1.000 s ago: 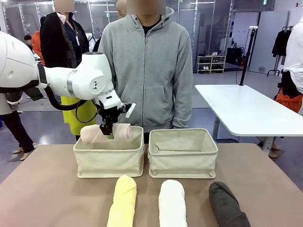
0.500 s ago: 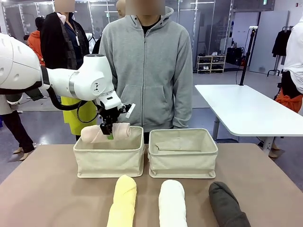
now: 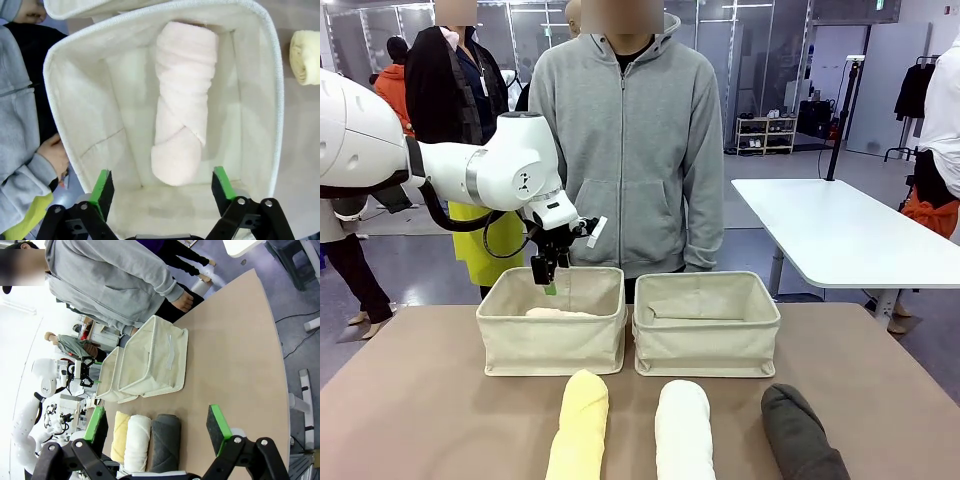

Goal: Divide the towels into two baskets.
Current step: Pick up one hotel-folded towel and place it in the Fabric basket indicated by the person, then pick up one hotel-folded towel from the bottom of the table and place it in the Fabric basket indicated by the person.

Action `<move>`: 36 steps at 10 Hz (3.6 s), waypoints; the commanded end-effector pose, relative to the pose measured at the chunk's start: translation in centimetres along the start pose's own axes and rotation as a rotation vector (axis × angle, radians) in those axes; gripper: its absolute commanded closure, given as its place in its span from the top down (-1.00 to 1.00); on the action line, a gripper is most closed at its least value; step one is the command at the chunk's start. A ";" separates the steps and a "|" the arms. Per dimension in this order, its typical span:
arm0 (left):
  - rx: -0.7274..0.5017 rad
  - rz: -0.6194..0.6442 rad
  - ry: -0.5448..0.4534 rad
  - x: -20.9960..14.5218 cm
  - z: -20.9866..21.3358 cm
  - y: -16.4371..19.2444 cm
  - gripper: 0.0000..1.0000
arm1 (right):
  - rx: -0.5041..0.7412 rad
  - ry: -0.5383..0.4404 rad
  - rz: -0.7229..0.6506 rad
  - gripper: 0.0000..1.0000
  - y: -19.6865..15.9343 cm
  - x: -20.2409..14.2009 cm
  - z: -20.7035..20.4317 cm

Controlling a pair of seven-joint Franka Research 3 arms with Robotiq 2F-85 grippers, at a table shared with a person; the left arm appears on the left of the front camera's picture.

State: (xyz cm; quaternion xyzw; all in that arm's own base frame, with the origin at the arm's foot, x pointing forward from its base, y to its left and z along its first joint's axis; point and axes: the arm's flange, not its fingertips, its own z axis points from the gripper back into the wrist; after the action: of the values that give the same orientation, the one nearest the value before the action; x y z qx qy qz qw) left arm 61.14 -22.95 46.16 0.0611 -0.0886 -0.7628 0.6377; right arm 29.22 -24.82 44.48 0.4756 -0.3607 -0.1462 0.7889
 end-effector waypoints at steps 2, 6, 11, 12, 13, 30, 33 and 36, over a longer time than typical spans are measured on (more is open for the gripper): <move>0.042 0.087 -0.040 -1.0 1.1 -4.2 1.00 | 0.009 -0.007 0.003 1.00 0.2 0.1 0.1; 0.001 0.015 0.002 -0.2 0.2 -0.3 1.00 | 0.009 -0.007 0.003 1.00 0.2 0.1 0.1; 0.001 0.015 0.002 -0.2 0.2 -0.3 1.00 | 0.009 -0.007 0.003 1.00 0.2 0.1 0.1; 0.001 0.015 0.002 -0.2 0.2 -0.3 1.00 | 0.009 -0.007 0.003 1.00 0.2 0.1 0.1; 0.006 0.029 -0.005 0.2 0.0 -0.5 1.00 | 0.009 -0.007 0.003 1.00 0.2 0.1 0.1; -0.485 1.396 -1.177 -32.8 -0.3 -39.5 1.00 | 0.009 -0.007 0.003 1.00 0.2 0.1 0.1; -0.476 1.422 -1.166 -34.0 -0.4 -40.5 1.00 | 0.009 -0.007 0.003 1.00 0.2 0.1 0.1; -0.476 1.422 -1.166 -34.0 -0.4 -40.5 1.00 | 0.009 -0.007 0.003 1.00 0.2 0.1 0.1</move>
State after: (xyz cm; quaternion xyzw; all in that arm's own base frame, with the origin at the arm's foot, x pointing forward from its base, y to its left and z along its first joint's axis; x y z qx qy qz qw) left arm 28.66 17.23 35.77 -0.5259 -0.2505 -0.1110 0.8052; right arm 29.26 -24.92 44.50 0.4752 -0.3607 -0.1467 0.7890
